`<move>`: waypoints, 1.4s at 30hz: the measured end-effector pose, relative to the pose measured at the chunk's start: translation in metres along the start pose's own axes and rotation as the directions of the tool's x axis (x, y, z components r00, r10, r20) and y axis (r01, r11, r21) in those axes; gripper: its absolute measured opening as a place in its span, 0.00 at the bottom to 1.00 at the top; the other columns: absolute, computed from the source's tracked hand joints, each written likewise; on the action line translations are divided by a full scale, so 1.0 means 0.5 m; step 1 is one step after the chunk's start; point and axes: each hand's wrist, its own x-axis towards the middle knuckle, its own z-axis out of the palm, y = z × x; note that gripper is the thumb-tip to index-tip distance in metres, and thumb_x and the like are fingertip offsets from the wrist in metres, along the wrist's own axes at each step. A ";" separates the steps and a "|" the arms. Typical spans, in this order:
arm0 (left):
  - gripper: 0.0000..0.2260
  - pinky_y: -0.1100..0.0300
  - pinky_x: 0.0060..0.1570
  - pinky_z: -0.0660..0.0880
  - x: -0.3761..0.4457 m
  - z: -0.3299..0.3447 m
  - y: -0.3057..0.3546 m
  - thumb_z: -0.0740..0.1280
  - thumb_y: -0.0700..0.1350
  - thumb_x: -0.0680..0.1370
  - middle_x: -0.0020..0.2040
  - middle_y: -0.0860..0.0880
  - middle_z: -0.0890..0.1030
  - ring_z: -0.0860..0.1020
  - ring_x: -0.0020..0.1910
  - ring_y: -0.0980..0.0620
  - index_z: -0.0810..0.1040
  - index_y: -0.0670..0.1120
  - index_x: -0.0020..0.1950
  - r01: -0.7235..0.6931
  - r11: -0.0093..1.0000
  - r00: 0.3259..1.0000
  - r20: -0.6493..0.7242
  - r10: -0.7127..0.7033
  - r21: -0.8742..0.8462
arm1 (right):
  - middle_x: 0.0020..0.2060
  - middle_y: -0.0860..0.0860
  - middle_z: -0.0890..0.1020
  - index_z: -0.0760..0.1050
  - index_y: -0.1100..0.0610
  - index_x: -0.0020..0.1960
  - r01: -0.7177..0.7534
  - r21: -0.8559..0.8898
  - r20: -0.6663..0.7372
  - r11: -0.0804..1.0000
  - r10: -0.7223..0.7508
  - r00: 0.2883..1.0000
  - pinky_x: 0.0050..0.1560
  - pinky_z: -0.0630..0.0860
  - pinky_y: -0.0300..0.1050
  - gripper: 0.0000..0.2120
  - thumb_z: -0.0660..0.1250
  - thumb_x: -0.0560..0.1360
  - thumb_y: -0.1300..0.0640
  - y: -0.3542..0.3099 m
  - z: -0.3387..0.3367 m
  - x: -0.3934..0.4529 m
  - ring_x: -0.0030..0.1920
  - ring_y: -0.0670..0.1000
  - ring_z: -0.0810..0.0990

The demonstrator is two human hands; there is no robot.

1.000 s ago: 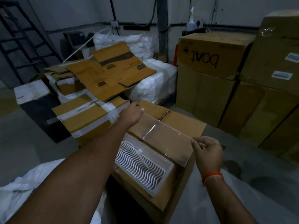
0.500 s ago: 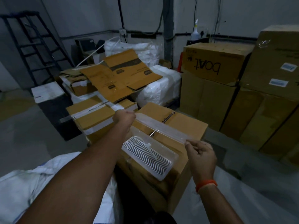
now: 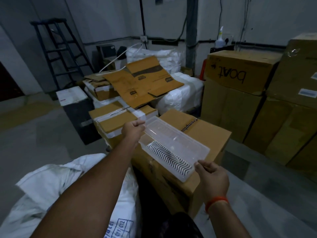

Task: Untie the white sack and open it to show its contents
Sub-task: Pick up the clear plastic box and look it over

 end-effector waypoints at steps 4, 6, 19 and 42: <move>0.08 0.51 0.63 0.80 -0.012 -0.016 -0.019 0.73 0.39 0.78 0.63 0.44 0.85 0.83 0.61 0.44 0.87 0.50 0.54 0.004 0.997 1.000 -0.011 -0.003 0.081 | 0.40 0.46 0.85 0.85 0.55 0.49 0.013 -0.037 0.023 0.999 -0.012 1.000 0.41 0.73 0.32 0.05 0.76 0.73 0.58 0.007 0.008 -0.036 0.42 0.39 0.80; 0.11 0.55 0.61 0.78 -0.018 -0.019 -0.028 0.72 0.37 0.79 0.65 0.43 0.84 0.81 0.63 0.43 0.86 0.45 0.61 -0.013 0.994 1.000 0.000 0.013 0.108 | 0.41 0.46 0.85 0.85 0.52 0.48 0.012 -0.071 0.035 0.997 -0.009 0.999 0.42 0.74 0.32 0.04 0.76 0.73 0.57 0.014 0.015 -0.046 0.42 0.39 0.80; 0.14 0.44 0.66 0.79 0.013 -0.021 -0.125 0.71 0.41 0.80 0.67 0.44 0.83 0.81 0.63 0.43 0.84 0.48 0.65 0.053 0.983 0.997 0.051 -0.063 0.174 | 0.39 0.40 0.85 0.85 0.47 0.44 0.070 -0.261 0.004 0.963 -0.072 0.997 0.46 0.83 0.43 0.02 0.73 0.73 0.53 0.047 0.052 -0.053 0.40 0.38 0.82; 0.15 0.47 0.70 0.75 0.029 -0.016 -0.146 0.69 0.37 0.82 0.73 0.43 0.77 0.75 0.71 0.42 0.83 0.49 0.66 0.011 0.987 0.987 0.158 -0.037 0.162 | 0.42 0.41 0.85 0.83 0.46 0.43 0.026 -0.096 0.123 0.995 -0.014 0.992 0.37 0.74 0.33 0.06 0.71 0.75 0.57 0.072 0.056 -0.029 0.40 0.37 0.83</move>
